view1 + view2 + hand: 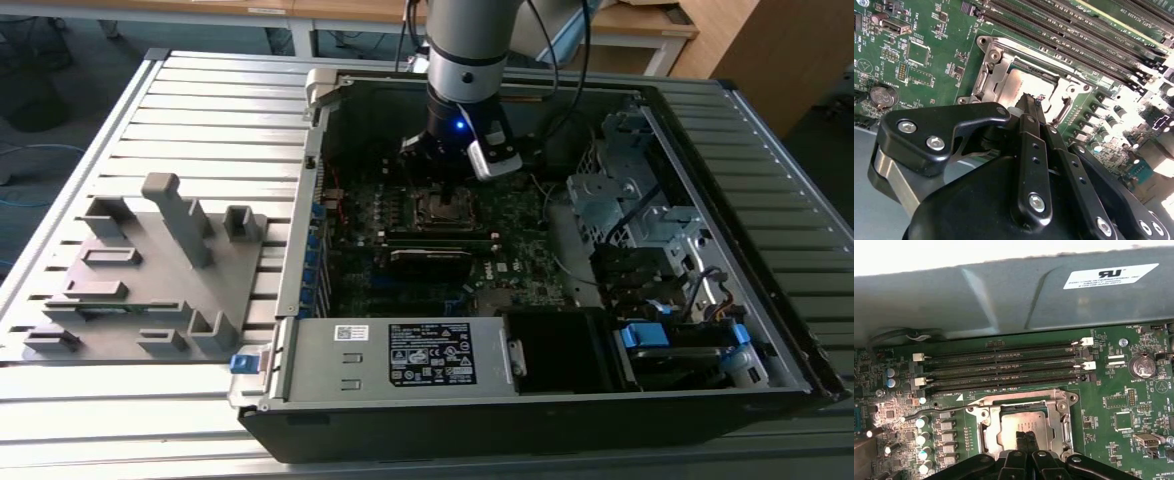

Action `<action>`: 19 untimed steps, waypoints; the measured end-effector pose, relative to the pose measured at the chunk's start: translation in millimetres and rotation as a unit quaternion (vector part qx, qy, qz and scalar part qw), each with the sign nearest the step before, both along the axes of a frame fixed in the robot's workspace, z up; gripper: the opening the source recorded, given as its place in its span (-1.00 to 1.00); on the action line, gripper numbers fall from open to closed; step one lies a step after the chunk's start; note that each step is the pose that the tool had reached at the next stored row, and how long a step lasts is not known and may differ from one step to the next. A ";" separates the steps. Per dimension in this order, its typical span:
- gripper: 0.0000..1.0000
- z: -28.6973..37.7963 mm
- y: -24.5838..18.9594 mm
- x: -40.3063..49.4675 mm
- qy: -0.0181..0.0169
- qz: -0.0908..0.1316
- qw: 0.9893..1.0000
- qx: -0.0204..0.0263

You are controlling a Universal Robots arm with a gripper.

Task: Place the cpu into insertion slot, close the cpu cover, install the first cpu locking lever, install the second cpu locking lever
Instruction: 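Close the cpu cover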

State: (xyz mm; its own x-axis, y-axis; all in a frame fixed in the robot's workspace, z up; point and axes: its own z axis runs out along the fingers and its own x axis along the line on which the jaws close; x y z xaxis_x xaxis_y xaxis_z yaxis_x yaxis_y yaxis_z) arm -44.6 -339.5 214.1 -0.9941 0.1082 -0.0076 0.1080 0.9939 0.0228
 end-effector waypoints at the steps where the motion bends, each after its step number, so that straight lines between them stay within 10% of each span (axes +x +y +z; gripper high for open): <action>1: -0.80 0.0 0.0 0.0 0.000 0.002 1.000 0.000; 19: -0.80 1.1 0.0 0.1 0.000 0.003 1.000 0.000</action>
State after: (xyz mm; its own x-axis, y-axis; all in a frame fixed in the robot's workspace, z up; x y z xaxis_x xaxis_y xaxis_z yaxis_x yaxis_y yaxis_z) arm -44.5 -339.5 215.2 -0.9947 0.1022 -0.0077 0.1020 0.9945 0.0229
